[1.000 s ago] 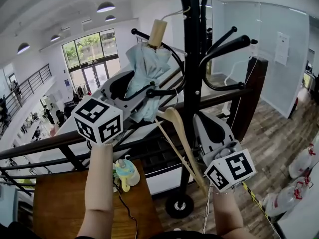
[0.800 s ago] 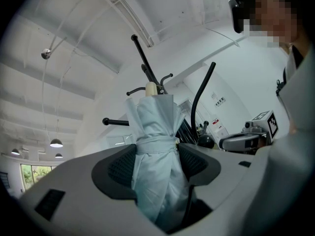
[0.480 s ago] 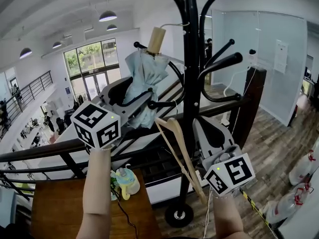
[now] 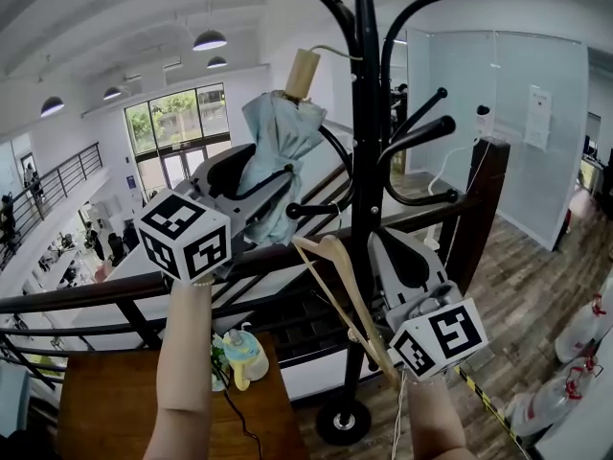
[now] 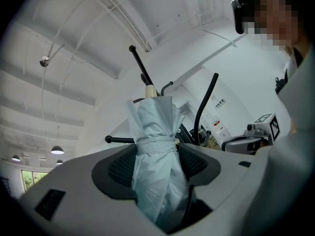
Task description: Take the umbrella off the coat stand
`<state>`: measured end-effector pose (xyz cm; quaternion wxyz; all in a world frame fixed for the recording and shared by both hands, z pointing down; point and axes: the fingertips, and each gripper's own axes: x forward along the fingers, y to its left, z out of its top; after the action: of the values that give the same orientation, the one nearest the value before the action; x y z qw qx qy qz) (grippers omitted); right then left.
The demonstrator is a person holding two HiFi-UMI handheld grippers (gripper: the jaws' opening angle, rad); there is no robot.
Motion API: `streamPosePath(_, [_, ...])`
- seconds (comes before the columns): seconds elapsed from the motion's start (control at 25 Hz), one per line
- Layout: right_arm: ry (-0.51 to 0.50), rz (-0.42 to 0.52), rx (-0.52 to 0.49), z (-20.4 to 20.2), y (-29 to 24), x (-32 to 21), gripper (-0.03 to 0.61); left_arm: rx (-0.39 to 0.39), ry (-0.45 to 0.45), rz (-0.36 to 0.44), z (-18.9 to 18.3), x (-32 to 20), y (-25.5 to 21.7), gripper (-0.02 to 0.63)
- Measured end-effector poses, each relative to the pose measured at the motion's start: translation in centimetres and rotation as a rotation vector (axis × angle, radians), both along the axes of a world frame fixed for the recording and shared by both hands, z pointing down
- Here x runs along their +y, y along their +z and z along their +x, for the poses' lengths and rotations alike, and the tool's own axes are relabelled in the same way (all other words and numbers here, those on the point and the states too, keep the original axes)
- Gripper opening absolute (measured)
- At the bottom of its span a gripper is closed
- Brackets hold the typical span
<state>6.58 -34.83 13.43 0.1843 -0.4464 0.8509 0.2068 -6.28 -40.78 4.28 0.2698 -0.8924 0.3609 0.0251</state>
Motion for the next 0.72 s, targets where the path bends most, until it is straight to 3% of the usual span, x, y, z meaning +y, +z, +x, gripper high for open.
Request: streamPosePath(0.72, [-0.014,0.01,-0.005,-0.3,-0.3,0.1,0.029,0.02,-0.01,0.055,0.8,0.6,-3.0,0.272])
